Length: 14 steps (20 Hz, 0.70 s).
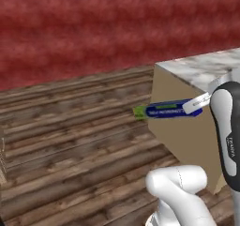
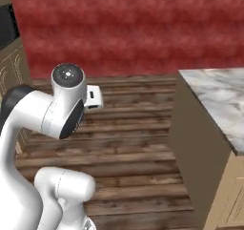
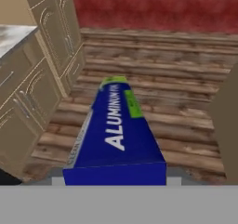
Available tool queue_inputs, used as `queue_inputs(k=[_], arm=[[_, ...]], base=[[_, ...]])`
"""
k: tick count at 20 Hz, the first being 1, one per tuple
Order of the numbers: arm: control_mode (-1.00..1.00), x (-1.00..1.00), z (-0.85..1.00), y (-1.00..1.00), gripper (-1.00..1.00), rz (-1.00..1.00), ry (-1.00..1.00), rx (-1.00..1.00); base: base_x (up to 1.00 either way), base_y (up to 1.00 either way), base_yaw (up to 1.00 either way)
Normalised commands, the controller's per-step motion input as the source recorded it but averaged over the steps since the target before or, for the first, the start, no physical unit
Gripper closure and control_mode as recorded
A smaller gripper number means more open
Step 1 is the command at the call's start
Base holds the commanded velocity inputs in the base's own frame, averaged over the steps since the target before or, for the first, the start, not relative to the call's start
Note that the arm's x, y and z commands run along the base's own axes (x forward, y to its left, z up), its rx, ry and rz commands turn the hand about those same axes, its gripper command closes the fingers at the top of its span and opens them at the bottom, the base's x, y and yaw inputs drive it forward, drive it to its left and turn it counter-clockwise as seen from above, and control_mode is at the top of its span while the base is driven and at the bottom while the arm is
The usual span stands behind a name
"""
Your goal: Retrieve the tupperware and aluminum foil from the cabinet and place them on the dining counter near the plate with potato and onion to prepare for storing leftovers.
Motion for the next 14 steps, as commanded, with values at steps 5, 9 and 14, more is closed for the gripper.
queue_inputs(k=[5, 9, 14], arm=[[1.00, 0.00, 0.00, 0.00, 1.00, 0.00, 0.00, 0.00], [1.00, 0.00, 0.00, 0.00, 1.00, 0.00, 0.00, 0.00], [1.00, 0.00, 0.00, 0.00, 1.00, 0.00, 0.00, 0.00]], base=[[1.00, 0.00, 0.06], [1.00, 0.01, 0.00], [1.00, 0.04, 0.00]])
